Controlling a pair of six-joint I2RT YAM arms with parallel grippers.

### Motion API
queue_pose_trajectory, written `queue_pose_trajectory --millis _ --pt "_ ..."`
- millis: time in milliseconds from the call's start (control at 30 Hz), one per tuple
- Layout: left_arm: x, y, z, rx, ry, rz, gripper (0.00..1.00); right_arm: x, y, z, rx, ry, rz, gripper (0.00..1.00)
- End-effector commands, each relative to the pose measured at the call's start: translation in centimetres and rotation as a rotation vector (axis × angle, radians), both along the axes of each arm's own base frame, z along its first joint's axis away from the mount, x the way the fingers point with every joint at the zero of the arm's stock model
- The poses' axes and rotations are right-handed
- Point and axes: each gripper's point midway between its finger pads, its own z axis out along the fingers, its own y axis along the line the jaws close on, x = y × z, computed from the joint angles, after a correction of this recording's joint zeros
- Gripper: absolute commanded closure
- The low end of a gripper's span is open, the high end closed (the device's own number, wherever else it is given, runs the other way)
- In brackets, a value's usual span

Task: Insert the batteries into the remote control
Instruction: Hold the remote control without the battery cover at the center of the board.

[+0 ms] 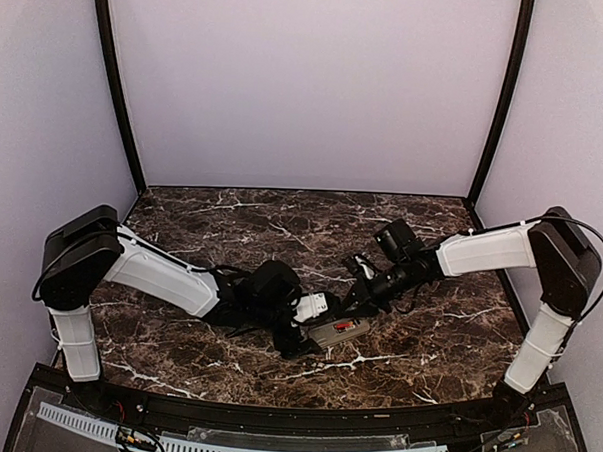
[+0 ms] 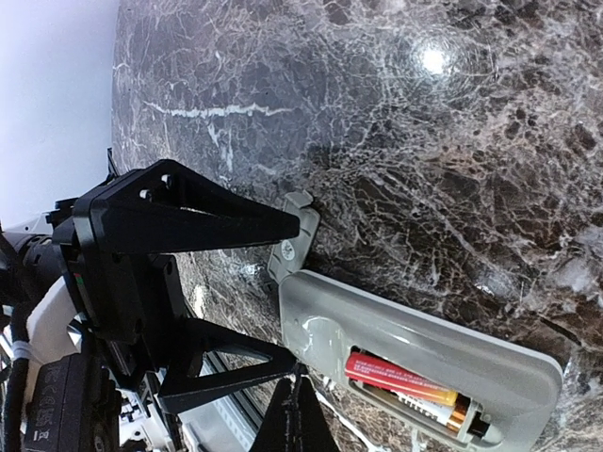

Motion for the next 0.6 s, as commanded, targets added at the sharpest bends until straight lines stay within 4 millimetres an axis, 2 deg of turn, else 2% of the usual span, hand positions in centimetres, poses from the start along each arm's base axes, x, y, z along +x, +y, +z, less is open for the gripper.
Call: queue_pose_trajectory --millis 0,233,400,567 --pt "0.4 0.5 -0.8 -0.010 -0.014 0.039 0.14 0.2 1.3 -0.3 0.029 0.004 0.009 1.00" --pt "0.2 0.4 -1.7 -0.010 0.010 0.045 0.17 0.1 2.3 -0.6 0.031 0.014 0.034 1.00" --pt "0.0 0.0 -2.0 -0.017 0.025 0.023 0.21 -0.1 2.1 -1.3 -0.001 0.026 0.025 1.00" --pt "-0.2 -0.3 -2.1 -0.020 0.031 0.011 0.29 -0.5 1.7 -1.8 -0.039 0.038 0.017 1.00"
